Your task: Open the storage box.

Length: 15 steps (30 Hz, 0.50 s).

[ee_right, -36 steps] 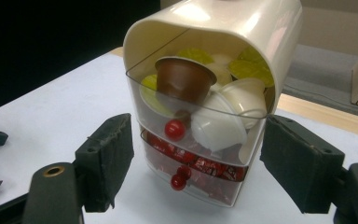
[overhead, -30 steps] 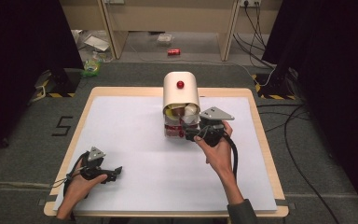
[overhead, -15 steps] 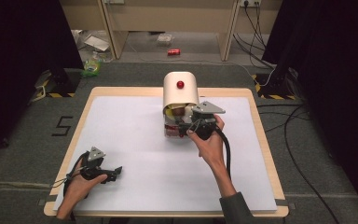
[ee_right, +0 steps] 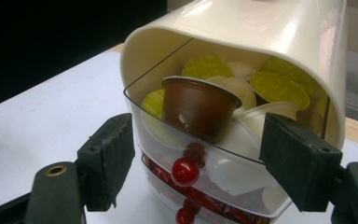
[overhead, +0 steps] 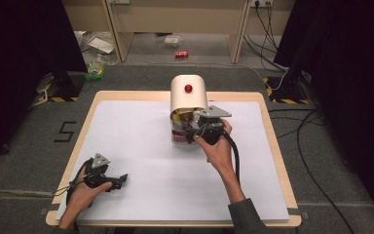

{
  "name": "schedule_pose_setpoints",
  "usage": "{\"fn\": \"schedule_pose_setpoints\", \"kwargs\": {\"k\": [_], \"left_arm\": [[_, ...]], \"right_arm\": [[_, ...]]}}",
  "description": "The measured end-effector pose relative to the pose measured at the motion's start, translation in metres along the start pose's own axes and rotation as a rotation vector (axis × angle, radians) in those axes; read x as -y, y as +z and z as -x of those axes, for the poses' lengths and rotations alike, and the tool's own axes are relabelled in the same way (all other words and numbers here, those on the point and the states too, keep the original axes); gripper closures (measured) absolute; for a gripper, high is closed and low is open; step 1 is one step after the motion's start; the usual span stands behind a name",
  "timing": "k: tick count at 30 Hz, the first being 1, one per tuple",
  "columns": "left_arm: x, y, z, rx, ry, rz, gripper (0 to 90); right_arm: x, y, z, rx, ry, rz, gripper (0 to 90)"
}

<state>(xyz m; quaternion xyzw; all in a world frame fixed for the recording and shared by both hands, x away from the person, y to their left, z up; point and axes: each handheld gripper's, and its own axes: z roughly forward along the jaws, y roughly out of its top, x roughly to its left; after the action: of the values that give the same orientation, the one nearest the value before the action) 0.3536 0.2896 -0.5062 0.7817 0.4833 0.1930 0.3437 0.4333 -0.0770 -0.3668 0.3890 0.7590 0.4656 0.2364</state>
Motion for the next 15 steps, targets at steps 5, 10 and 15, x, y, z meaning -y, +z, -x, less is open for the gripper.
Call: {"fn": "schedule_pose_setpoints", "kwargs": {"k": [5, 10, 15], "left_arm": [[0.0000, 0.0000, 0.0000, 0.000, 0.000, 0.000, 0.0], [0.0000, 0.0000, 0.0000, 0.000, 0.000, 0.000, 0.0], [0.0000, 0.0000, 0.0000, 0.000, 0.000, 0.000, 0.0]], "right_arm": [[0.0001, -0.0010, 0.0006, -0.006, -0.011, -0.011, 26.8], [0.0001, -0.0014, 0.0004, -0.005, -0.024, -0.018, 26.7], [0.0007, -0.0045, -0.0009, -0.011, -0.044, -0.033, 26.8]]}}
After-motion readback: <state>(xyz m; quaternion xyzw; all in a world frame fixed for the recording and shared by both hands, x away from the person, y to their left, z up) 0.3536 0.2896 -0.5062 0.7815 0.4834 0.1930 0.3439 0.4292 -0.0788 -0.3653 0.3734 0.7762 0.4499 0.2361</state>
